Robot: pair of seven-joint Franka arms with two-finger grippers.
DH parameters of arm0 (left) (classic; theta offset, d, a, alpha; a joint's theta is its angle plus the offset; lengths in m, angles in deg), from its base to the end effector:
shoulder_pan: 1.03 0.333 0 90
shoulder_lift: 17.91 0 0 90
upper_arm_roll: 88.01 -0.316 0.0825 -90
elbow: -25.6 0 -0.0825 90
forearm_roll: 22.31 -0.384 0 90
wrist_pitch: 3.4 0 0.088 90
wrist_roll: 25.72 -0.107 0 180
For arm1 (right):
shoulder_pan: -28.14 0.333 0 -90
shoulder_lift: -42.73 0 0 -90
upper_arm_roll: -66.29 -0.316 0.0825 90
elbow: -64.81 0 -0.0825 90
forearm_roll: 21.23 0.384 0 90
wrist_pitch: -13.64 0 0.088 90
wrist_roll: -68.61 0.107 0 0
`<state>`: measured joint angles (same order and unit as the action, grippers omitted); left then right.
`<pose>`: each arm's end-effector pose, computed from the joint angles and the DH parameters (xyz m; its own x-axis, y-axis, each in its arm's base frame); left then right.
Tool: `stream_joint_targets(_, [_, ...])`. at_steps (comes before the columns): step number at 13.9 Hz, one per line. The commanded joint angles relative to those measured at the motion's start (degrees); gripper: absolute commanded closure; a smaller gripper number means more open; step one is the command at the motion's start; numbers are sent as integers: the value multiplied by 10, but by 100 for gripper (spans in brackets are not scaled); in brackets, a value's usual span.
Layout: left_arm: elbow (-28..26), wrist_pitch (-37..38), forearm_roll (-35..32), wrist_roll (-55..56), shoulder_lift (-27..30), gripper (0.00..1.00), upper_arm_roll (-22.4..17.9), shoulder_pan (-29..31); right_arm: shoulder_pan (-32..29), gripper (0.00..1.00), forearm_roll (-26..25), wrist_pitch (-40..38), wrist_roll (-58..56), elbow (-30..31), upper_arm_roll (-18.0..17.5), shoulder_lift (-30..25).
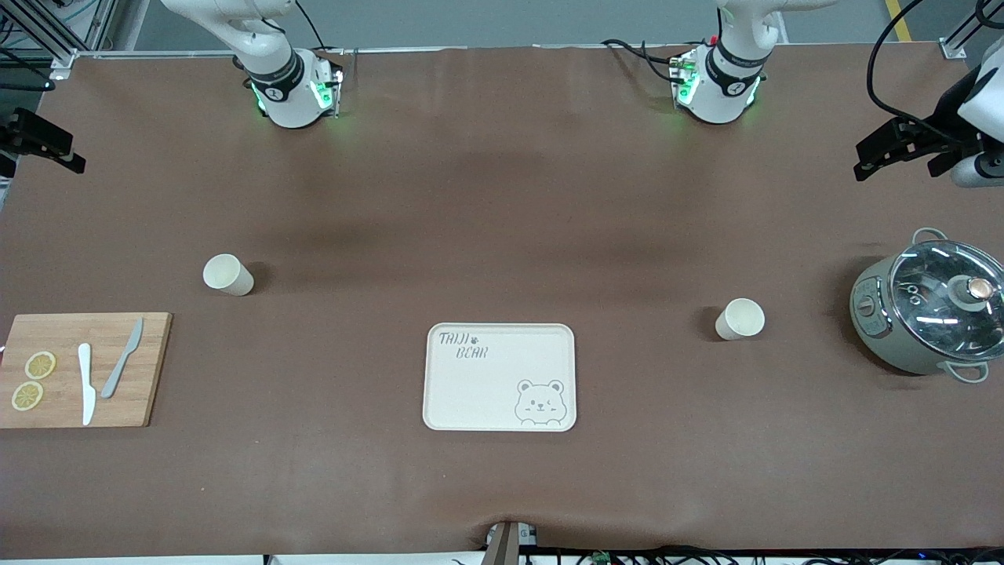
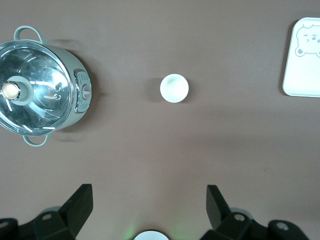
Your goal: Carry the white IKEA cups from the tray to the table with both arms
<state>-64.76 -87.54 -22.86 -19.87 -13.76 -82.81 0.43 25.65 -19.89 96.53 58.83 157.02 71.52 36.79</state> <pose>0.5201 -0.0349 0.6516 0.9987 0.0383 -0.0346 0.0376 -0.9991 -0.0198 0.5042 -0.0684 0.6510 0.9978 0.0400 -0.0529 0.0378 -0.9984 -0.0424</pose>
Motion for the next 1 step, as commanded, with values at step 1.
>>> stream_joint_targets(1, [18, 11, 5, -3, -5, 0, 0, 1, -1, 0, -7, -4, 7, -4, -1, 1])
